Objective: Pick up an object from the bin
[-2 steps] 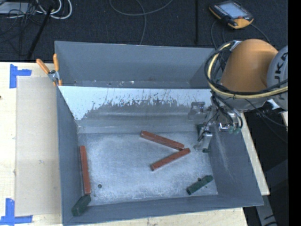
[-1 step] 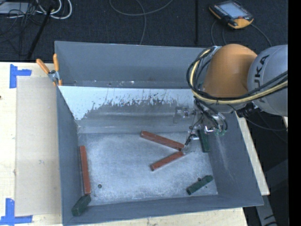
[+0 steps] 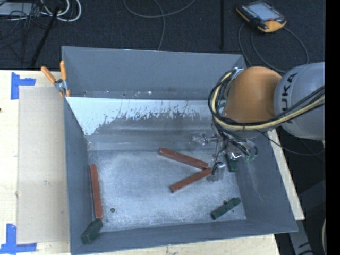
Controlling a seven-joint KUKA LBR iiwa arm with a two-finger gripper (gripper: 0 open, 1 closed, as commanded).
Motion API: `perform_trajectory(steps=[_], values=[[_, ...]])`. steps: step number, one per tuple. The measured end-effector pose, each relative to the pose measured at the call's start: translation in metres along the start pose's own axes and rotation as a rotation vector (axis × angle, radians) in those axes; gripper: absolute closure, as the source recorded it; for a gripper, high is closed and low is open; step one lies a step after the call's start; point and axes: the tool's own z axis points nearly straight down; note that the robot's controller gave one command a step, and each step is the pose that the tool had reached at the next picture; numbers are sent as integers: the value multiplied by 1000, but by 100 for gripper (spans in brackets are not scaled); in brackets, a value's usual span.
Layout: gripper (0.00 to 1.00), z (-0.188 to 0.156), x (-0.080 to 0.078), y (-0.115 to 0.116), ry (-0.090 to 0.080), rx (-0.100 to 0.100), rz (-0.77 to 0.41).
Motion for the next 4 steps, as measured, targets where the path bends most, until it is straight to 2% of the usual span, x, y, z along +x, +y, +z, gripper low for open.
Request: perform_trajectory(steps=[1, 2, 3, 4], values=[[100, 42, -37, 67, -2, -4, 77], [100, 42, -37, 67, -2, -3, 76], [100, 23, -35, 67, 10, -4, -20], [100, -10, 29, 47, 9, -4, -44]])
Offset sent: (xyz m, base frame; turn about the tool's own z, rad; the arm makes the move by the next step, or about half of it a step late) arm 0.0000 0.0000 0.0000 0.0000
